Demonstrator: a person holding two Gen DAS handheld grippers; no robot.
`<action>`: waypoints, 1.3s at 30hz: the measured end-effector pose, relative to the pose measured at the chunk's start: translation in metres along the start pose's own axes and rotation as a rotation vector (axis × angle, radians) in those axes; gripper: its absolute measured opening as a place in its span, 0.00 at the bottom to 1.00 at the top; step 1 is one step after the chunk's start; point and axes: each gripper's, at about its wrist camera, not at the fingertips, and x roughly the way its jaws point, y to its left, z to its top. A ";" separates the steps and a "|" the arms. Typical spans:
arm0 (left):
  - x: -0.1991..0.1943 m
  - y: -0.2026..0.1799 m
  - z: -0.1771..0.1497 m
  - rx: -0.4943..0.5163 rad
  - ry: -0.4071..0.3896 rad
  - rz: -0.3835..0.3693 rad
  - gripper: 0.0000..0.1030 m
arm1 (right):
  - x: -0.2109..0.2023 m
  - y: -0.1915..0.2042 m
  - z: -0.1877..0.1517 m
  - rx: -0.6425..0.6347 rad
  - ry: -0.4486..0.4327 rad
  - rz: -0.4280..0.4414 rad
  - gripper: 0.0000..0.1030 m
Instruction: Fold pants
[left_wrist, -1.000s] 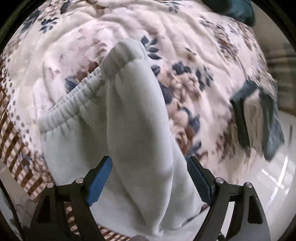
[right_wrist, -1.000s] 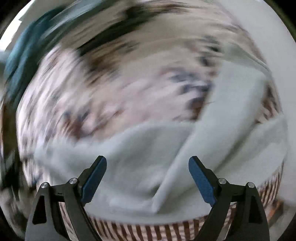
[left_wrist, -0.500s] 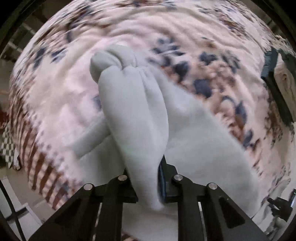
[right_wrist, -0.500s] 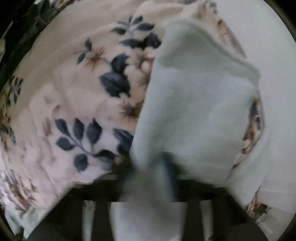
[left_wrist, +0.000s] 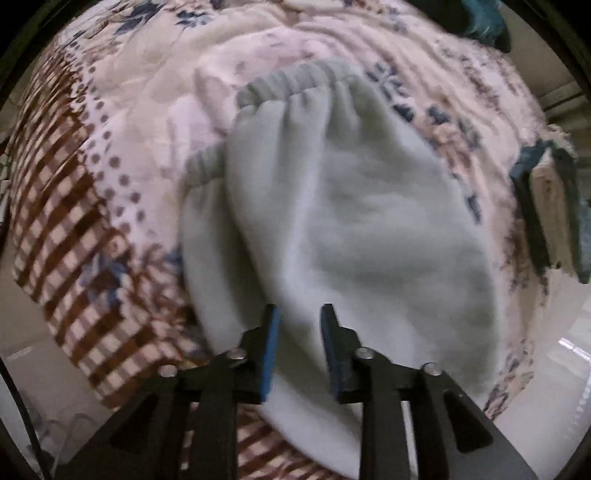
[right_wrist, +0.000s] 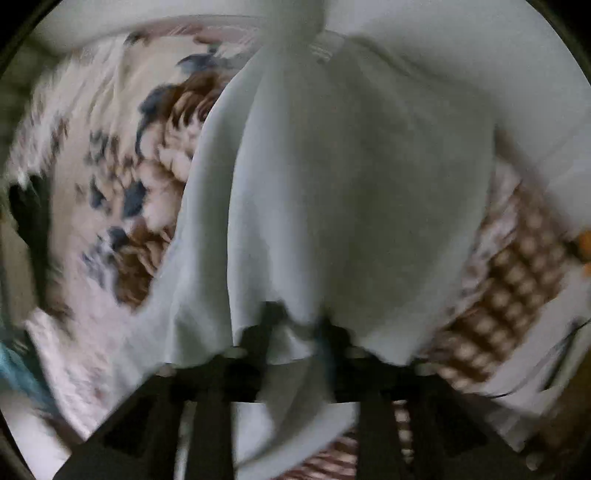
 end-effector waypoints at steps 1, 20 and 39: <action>-0.003 -0.003 -0.002 -0.003 -0.033 -0.011 0.32 | 0.001 -0.005 0.001 0.025 -0.009 0.042 0.62; -0.015 -0.011 0.006 0.043 -0.178 -0.066 0.06 | 0.009 0.019 -0.035 -0.161 -0.235 0.079 0.09; -0.019 -0.005 -0.084 0.111 0.001 0.005 0.69 | -0.017 -0.126 -0.062 0.083 -0.118 0.207 0.66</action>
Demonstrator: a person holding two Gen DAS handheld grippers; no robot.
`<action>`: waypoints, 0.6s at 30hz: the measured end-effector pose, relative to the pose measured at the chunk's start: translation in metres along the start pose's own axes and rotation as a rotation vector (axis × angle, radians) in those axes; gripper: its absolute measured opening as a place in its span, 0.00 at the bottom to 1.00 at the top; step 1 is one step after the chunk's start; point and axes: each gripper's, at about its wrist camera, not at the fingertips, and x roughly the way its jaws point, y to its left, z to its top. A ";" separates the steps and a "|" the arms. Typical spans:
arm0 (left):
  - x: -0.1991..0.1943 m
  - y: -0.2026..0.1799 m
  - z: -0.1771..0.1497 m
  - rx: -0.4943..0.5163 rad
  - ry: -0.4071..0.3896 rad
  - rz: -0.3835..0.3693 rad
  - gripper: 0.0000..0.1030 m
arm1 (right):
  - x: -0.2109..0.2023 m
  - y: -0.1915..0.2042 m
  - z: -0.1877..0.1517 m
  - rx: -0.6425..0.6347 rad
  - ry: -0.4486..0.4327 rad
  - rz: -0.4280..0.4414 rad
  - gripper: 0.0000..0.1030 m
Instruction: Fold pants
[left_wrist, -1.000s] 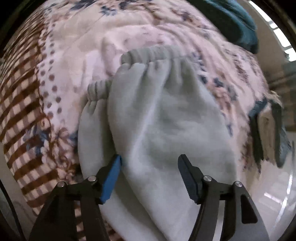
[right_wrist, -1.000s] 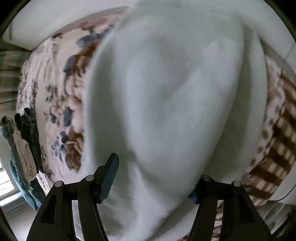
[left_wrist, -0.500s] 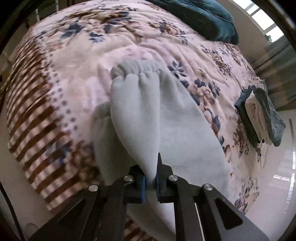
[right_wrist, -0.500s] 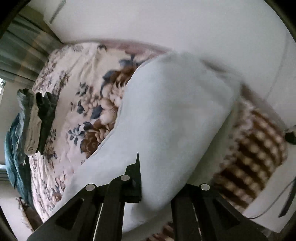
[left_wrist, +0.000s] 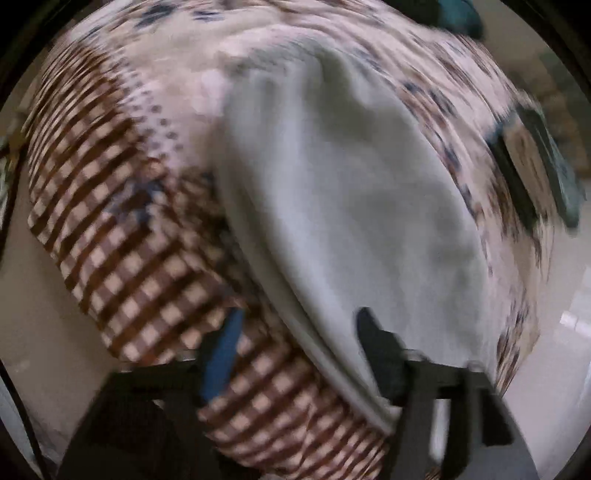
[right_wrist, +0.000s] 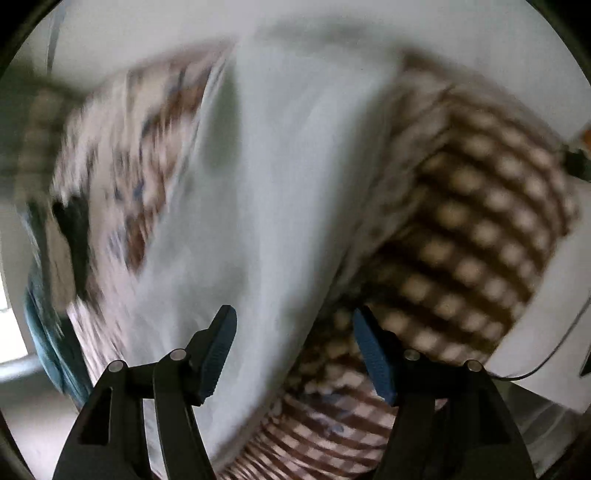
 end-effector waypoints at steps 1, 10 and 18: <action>0.006 -0.014 -0.005 0.047 0.003 0.007 0.69 | -0.010 -0.005 0.011 0.029 -0.039 0.015 0.66; 0.054 -0.160 -0.034 0.296 0.016 -0.027 0.69 | 0.023 -0.067 0.139 0.312 -0.032 0.154 0.65; 0.070 -0.239 -0.069 0.455 0.021 -0.020 0.69 | -0.011 0.026 0.152 -0.214 -0.229 -0.224 0.12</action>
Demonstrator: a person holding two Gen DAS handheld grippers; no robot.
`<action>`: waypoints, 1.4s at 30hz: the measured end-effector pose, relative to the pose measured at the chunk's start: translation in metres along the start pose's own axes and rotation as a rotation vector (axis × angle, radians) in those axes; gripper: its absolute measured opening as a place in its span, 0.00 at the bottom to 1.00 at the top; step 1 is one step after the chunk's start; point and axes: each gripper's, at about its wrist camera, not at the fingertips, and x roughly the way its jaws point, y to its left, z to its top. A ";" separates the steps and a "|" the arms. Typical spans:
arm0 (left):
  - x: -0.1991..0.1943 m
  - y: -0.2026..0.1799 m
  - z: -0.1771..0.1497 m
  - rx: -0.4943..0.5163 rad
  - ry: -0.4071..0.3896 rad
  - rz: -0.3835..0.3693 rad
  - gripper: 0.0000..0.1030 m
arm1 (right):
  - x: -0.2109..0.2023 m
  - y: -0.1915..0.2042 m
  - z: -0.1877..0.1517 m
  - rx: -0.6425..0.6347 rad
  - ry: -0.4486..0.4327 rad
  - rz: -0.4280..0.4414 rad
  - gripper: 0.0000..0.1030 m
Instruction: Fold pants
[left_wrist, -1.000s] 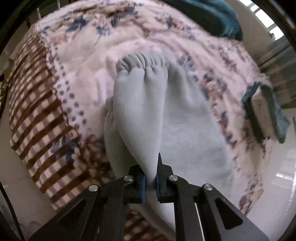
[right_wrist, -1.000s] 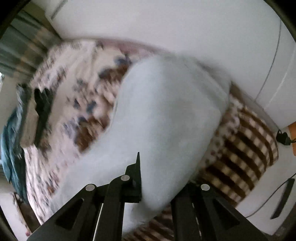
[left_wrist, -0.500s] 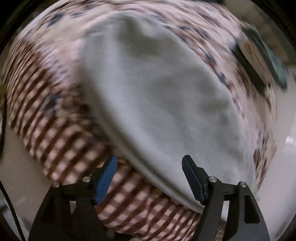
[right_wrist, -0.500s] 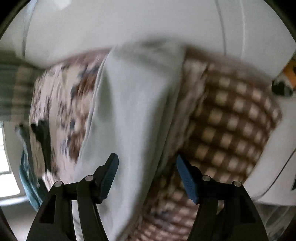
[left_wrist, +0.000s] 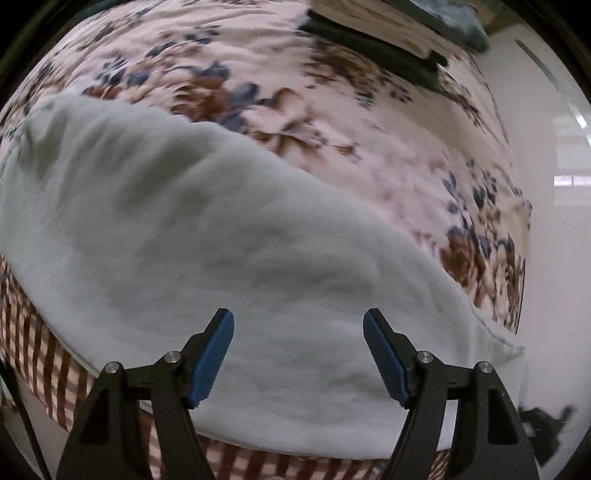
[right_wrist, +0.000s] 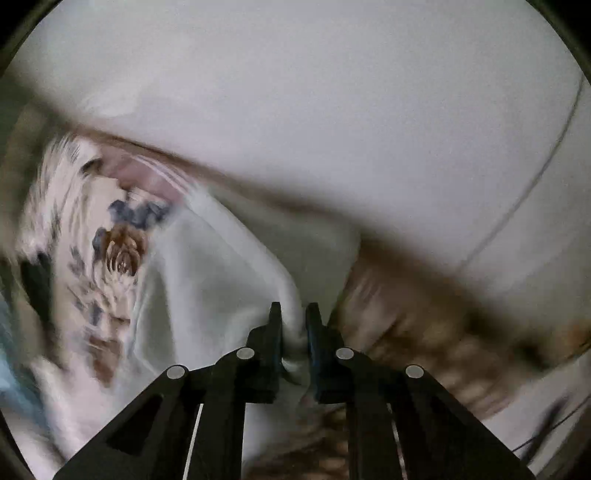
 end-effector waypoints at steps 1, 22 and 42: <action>0.000 -0.004 -0.002 0.011 -0.003 0.011 0.69 | -0.016 0.006 0.005 -0.053 -0.073 -0.015 0.13; -0.062 0.091 0.019 -0.079 -0.057 0.123 0.69 | -0.011 0.275 -0.099 -0.830 0.319 0.388 0.67; -0.028 0.390 0.019 -0.727 0.151 0.163 0.85 | 0.101 0.529 -0.274 -1.204 0.715 0.202 0.76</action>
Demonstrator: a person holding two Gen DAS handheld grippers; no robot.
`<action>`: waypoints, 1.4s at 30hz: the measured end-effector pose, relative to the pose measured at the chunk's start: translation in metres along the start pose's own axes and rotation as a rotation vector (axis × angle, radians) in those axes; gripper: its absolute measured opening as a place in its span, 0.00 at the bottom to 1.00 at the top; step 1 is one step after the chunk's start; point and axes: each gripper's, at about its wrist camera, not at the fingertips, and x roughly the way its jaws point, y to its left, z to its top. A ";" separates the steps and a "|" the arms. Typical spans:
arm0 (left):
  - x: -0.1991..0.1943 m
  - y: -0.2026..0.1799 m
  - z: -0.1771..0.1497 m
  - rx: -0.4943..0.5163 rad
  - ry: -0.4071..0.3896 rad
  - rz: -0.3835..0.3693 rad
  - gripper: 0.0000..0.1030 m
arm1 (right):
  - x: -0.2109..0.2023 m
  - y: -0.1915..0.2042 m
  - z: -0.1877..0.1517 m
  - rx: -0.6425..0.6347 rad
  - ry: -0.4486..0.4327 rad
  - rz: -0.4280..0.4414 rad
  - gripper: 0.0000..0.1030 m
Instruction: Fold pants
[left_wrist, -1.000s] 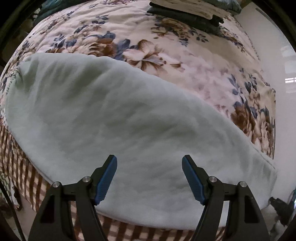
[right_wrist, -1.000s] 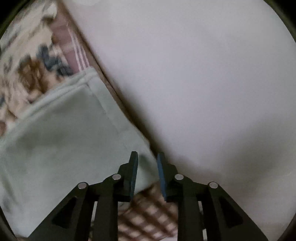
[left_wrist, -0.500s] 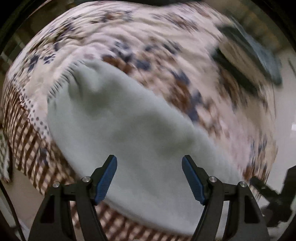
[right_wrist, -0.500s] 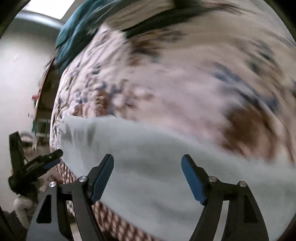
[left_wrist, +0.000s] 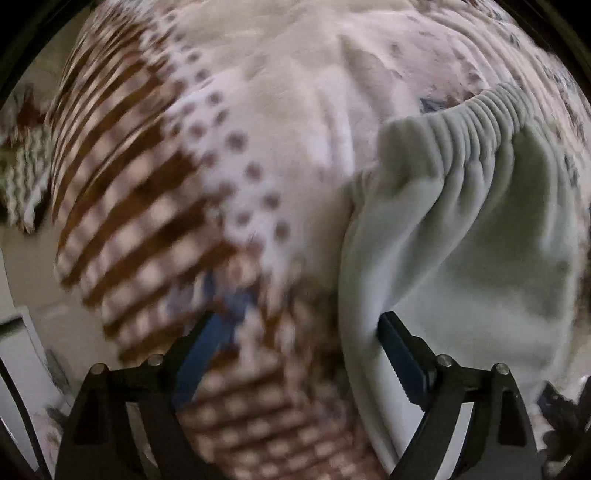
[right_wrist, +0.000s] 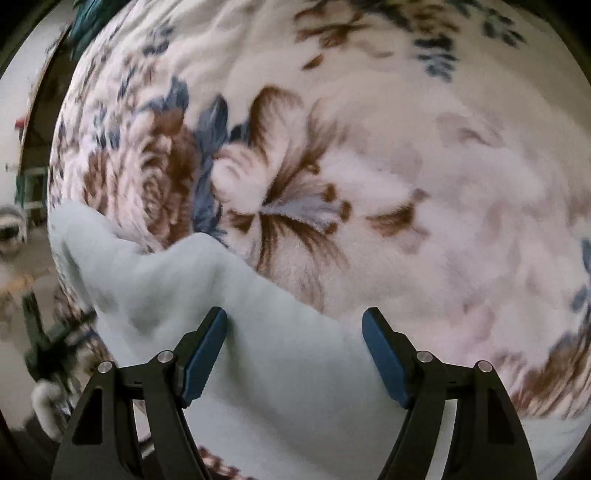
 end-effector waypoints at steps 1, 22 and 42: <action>-0.006 0.001 -0.006 -0.017 0.017 -0.063 0.85 | -0.006 0.003 -0.004 0.021 0.000 0.006 0.76; 0.005 -0.070 -0.041 0.364 -0.021 0.049 0.14 | 0.061 -0.028 -0.279 1.012 -0.057 0.312 0.07; -0.070 -0.128 -0.076 0.406 -0.006 -0.131 0.65 | -0.027 0.078 -0.123 0.162 -0.046 0.261 0.68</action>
